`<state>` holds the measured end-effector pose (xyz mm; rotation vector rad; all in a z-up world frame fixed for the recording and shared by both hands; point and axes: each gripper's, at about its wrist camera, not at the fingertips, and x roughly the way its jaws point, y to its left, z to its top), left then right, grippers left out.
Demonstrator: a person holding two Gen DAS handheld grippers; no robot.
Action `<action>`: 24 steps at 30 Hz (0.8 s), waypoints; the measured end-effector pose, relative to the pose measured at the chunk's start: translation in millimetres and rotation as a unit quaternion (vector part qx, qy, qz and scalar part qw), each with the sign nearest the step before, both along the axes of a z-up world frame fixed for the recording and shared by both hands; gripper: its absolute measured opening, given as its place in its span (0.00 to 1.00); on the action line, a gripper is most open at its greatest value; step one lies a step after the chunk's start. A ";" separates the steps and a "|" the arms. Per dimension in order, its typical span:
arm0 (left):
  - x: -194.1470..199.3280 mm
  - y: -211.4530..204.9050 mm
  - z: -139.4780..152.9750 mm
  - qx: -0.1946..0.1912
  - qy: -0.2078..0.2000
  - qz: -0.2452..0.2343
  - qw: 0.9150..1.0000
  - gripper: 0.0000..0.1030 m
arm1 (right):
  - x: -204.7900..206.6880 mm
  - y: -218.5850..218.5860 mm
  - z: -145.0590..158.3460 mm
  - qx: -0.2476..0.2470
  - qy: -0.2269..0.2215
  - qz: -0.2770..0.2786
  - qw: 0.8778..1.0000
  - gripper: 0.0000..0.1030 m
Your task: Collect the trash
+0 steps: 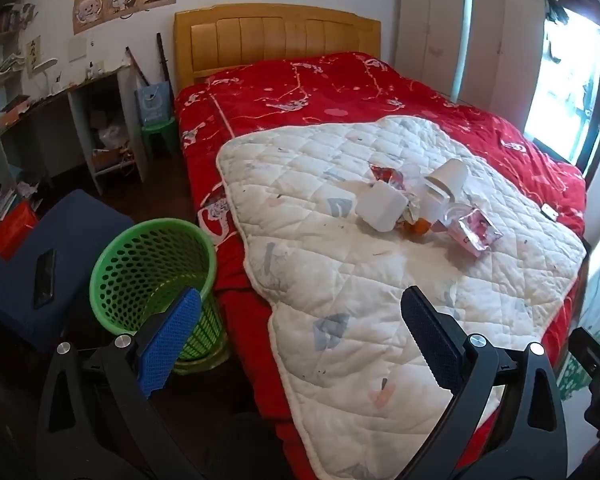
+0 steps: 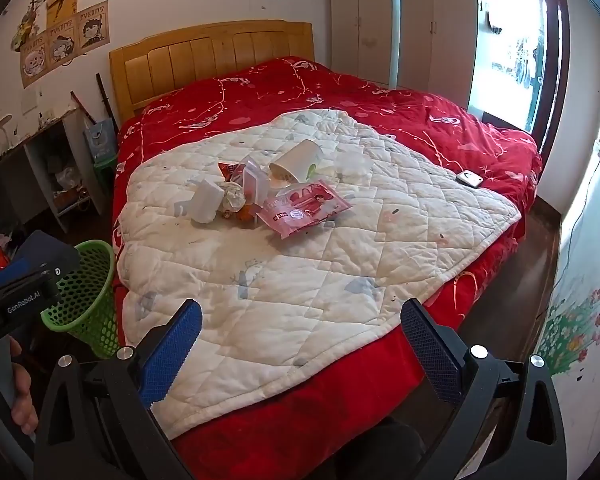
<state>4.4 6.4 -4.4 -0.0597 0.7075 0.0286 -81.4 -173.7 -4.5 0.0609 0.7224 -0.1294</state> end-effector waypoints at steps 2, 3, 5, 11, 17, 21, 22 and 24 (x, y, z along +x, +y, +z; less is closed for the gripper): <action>0.3 -1.6 0.5 0.002 -0.001 -0.002 1.000 0.95 | -0.4 -0.5 -0.1 0.001 0.000 0.000 1.000 0.93; 0.2 -2.4 0.5 0.002 -0.001 -0.003 1.000 0.95 | -0.6 -0.8 0.1 0.001 0.000 0.000 1.000 0.93; 0.3 -3.6 0.8 0.002 -0.002 -0.006 1.000 0.95 | -0.5 -0.9 0.3 0.000 0.000 0.000 1.000 0.93; -1.0 -5.0 2.0 0.010 -0.006 -0.007 1.000 0.95 | -0.4 -1.1 -0.8 0.003 0.001 0.000 1.000 0.93; -1.1 -5.5 3.9 0.015 -0.010 -0.004 1.000 0.95 | -1.0 -1.0 -0.8 0.003 0.000 -0.001 1.000 0.93; -1.5 -6.7 5.3 0.018 -0.015 -0.004 1.000 0.95 | -0.5 -2.2 -0.5 0.002 -0.001 -0.003 1.000 0.93; -1.7 -6.3 5.3 0.017 -0.015 -0.005 1.000 0.95 | -0.4 -3.0 -0.6 0.003 0.000 -0.003 1.000 0.93; -1.7 -6.0 5.6 0.019 -0.016 -0.003 1.000 0.95 | -0.4 -2.7 -0.4 0.003 -0.001 -0.003 1.000 0.93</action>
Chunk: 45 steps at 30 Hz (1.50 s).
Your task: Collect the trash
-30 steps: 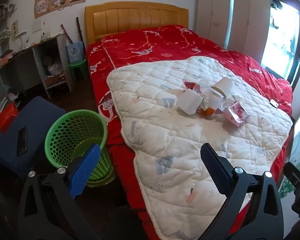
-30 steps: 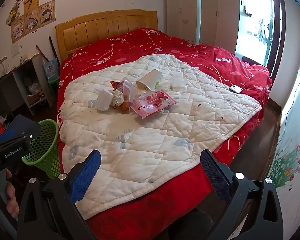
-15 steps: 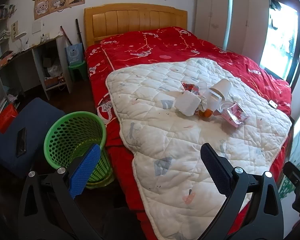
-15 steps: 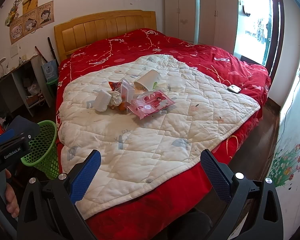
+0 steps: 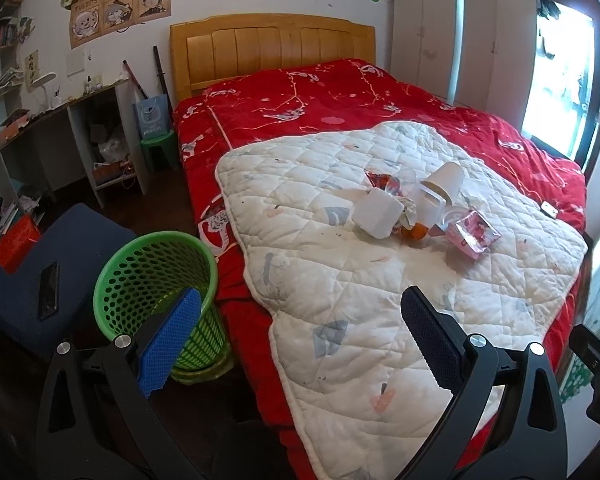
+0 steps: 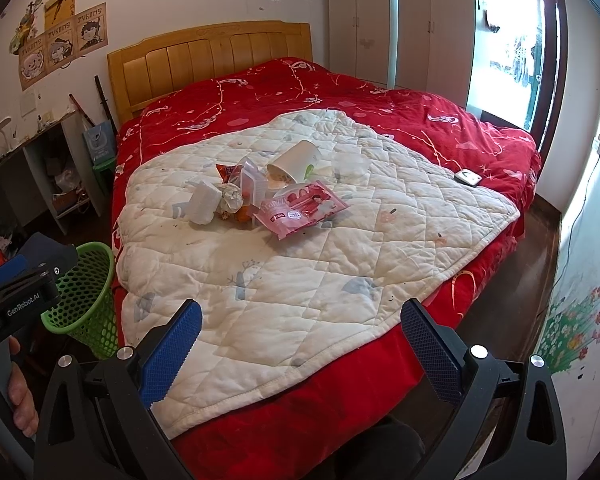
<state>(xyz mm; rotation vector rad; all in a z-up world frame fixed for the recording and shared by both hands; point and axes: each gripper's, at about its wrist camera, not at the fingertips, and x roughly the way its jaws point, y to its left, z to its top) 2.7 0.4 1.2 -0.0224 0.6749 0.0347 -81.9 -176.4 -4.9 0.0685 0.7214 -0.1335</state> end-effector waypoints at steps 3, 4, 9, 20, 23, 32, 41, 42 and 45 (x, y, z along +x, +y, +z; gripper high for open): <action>0.6 -1.3 1.0 0.005 -0.003 0.001 1.000 0.95 | -0.2 -0.8 0.2 0.001 0.000 0.001 1.000 0.93; 0.5 -1.4 1.7 0.005 -0.005 0.001 1.000 0.95 | -0.2 -0.8 0.2 0.001 -0.001 0.000 1.000 0.93; 0.5 -0.9 3.6 0.007 -0.008 0.004 1.000 0.95 | 0.2 -0.7 -0.1 0.001 0.000 -0.001 1.000 0.93; 0.5 2.2 6.1 0.011 -0.012 0.009 1.000 0.95 | 2.2 -0.9 2.0 0.000 -0.001 0.001 1.000 0.93; 0.5 3.5 6.6 0.011 -0.011 0.012 1.000 0.95 | 1.9 -0.8 1.8 0.000 -0.002 0.001 1.000 0.93; 2.6 8.2 9.0 0.011 -0.012 0.020 1.000 0.95 | 6.6 4.2 7.6 -0.002 -0.006 0.010 1.000 0.93; 5.8 10.4 9.3 0.012 -0.009 0.025 1.000 0.95 | 10.7 3.4 9.2 -0.006 -0.008 0.014 1.000 0.93; 6.5 11.0 9.3 0.011 -0.007 0.024 1.000 0.95 | 11.4 3.4 9.6 -0.007 -0.009 0.016 1.000 0.93; 9.4 11.4 9.5 0.009 -0.004 0.024 1.000 0.95 | 13.7 3.2 10.7 -0.008 -0.010 0.018 1.000 0.93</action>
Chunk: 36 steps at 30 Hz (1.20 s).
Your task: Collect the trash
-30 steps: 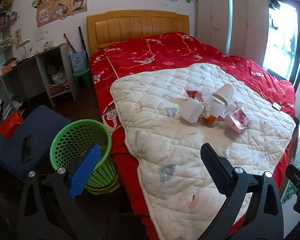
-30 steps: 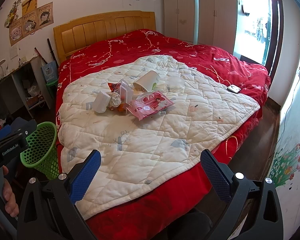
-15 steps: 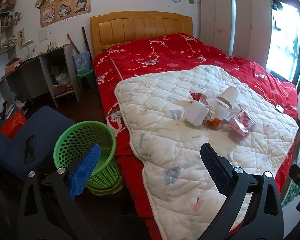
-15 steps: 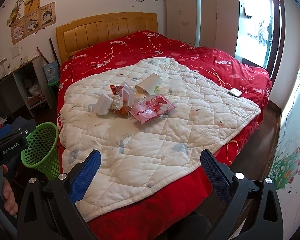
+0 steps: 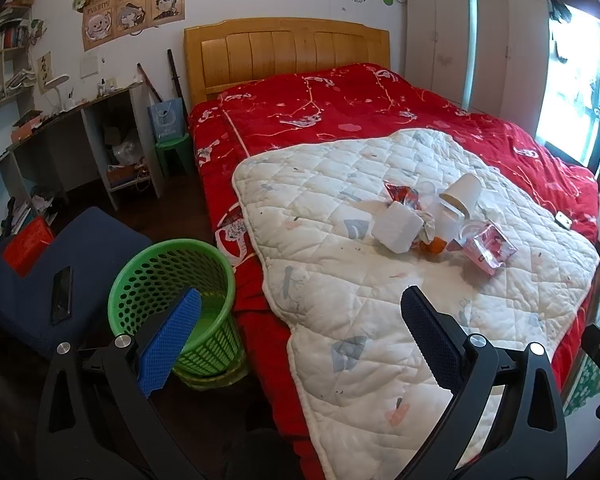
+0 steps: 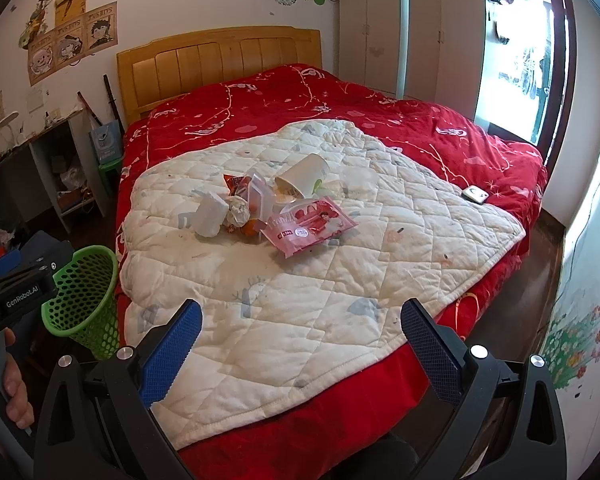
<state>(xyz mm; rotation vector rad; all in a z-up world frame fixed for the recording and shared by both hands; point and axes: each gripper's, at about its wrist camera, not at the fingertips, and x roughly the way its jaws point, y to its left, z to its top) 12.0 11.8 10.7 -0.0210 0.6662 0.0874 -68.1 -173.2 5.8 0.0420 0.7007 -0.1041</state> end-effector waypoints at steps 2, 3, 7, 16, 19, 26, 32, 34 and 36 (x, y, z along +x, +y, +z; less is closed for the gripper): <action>1.4 -0.1 0.4 0.001 0.000 0.001 1.000 0.95 | 2.4 0.6 1.2 -0.001 -0.001 0.003 1.000 0.93; 1.2 -0.2 0.2 0.002 -0.001 0.001 1.000 0.95 | 3.3 1.2 2.0 -0.002 -0.002 0.004 1.000 0.93; 5.4 1.1 1.2 -0.002 0.000 0.006 1.000 0.95 | 7.9 1.6 2.8 -0.003 -0.003 0.011 1.000 0.93; 18.6 2.9 2.7 0.001 -0.003 0.019 1.000 0.95 | 26.4 2.0 2.1 -0.016 -0.002 0.030 0.999 0.93; 25.4 1.3 1.1 0.008 0.000 0.021 1.000 0.95 | 36.4 1.1 0.3 -0.019 0.002 0.040 0.999 0.93; 46.6 -3.1 -3.7 0.015 0.007 0.020 1.000 0.95 | 65.9 -4.1 -5.6 -0.025 0.011 0.059 0.998 0.93; 66.8 -10.3 -8.6 0.020 0.011 0.014 1.000 0.95 | 92.7 -14.8 -13.8 -0.018 0.022 0.071 0.997 0.93; 72.8 -13.2 -9.2 0.023 0.009 0.009 1.000 0.95 | 103.2 -19.6 -17.5 -0.011 0.029 0.076 0.997 0.93; 79.7 -15.9 -10.6 0.025 0.010 0.003 1.000 0.95 | 113.0 -25.2 -21.6 -0.002 0.037 0.075 0.997 0.93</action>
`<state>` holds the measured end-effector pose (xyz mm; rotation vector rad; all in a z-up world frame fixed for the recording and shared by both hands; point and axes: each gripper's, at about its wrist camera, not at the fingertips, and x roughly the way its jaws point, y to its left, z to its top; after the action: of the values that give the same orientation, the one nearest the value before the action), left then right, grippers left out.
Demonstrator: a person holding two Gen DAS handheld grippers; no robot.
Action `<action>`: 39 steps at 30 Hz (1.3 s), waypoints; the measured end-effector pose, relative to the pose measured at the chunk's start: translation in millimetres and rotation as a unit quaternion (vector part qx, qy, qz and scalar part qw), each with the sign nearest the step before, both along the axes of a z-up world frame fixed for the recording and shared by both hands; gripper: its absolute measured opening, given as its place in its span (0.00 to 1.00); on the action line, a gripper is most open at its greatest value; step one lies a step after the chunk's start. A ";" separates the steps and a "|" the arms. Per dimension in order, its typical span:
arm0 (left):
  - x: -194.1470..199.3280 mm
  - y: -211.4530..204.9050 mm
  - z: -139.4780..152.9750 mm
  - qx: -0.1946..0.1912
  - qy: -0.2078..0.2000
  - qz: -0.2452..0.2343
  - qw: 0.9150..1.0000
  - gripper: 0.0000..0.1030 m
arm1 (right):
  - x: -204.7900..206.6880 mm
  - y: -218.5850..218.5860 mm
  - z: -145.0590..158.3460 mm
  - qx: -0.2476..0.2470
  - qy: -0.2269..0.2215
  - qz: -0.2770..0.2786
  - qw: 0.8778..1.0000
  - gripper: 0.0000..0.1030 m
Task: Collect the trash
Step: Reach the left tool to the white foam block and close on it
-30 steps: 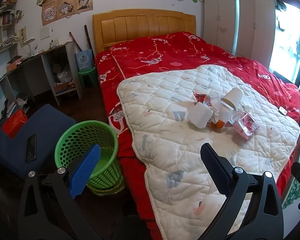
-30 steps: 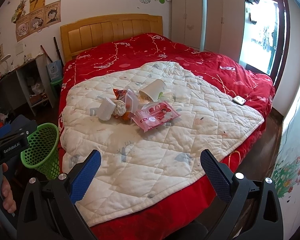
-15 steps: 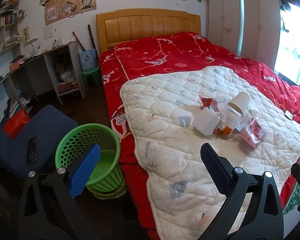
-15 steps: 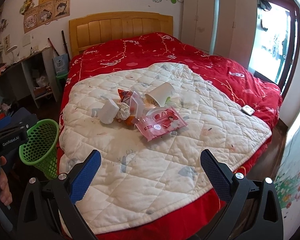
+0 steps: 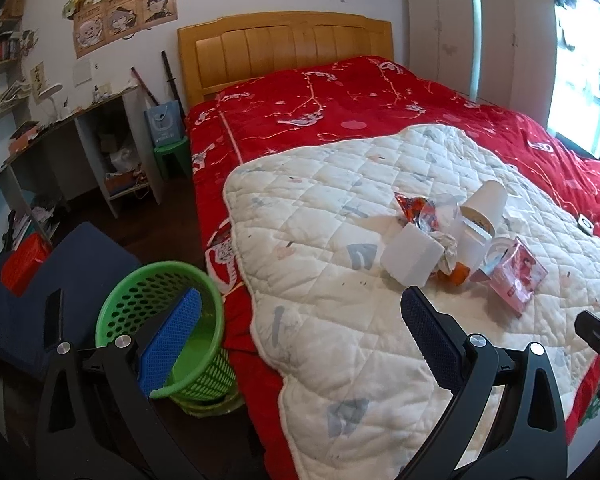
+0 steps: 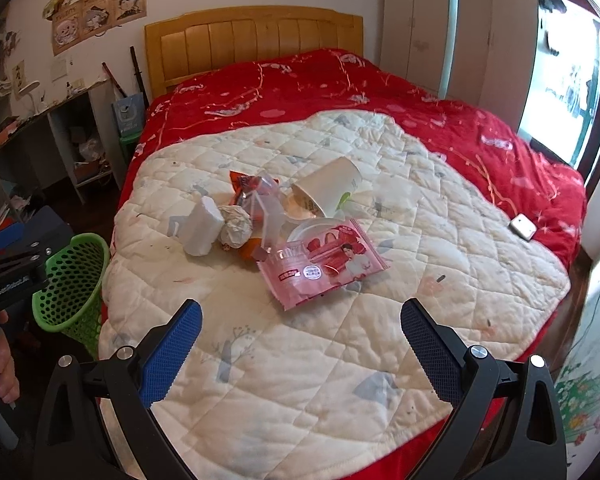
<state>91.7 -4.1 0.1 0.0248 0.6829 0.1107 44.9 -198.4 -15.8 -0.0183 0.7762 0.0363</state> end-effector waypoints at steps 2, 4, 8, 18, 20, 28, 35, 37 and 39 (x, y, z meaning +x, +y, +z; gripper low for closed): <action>8.2 -2.6 -1.4 -0.003 0.001 -0.009 1.000 0.95 | 11.4 -7.1 -5.1 0.013 0.010 0.001 1.000 0.93; 14.9 -4.4 -3.2 -0.005 0.002 -0.019 1.000 0.95 | 20.8 -12.7 -9.3 0.017 0.018 -0.003 1.000 0.94; 29.8 -9.7 -9.6 -0.006 0.004 -0.043 0.999 0.95 | 41.3 -26.3 -16.4 0.042 0.037 -0.015 0.998 0.93; 75.1 -32.9 -35.9 -0.007 0.026 -0.156 0.987 0.95 | 71.7 -34.9 -25.7 0.058 0.066 -0.038 0.995 0.93; 85.9 -41.3 -44.1 0.000 0.034 -0.186 0.982 0.95 | 76.2 -35.7 -27.0 0.058 0.069 -0.043 0.995 0.93; 122.2 -55.1 -72.1 -0.026 0.073 -0.264 0.961 0.89 | 85.2 -39.3 -30.5 0.064 0.078 -0.057 0.993 0.93; 141.3 -65.2 -87.2 -0.028 0.092 -0.299 0.950 0.79 | 93.9 -41.1 -38.7 0.085 0.089 -0.066 0.990 0.93; 145.1 -67.0 -90.7 -0.032 0.099 -0.305 0.947 0.69 | 96.6 -40.1 -41.6 0.089 0.093 -0.067 0.989 0.93; 147.9 -65.5 -93.1 -0.050 0.106 -0.309 0.944 0.61 | 99.3 -41.0 -44.3 0.097 0.097 -0.069 0.988 0.93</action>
<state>239.6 -69.6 -93.0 0.1548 0.8676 -0.5381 144.2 -239.4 -60.1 0.2275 0.9641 -0.0182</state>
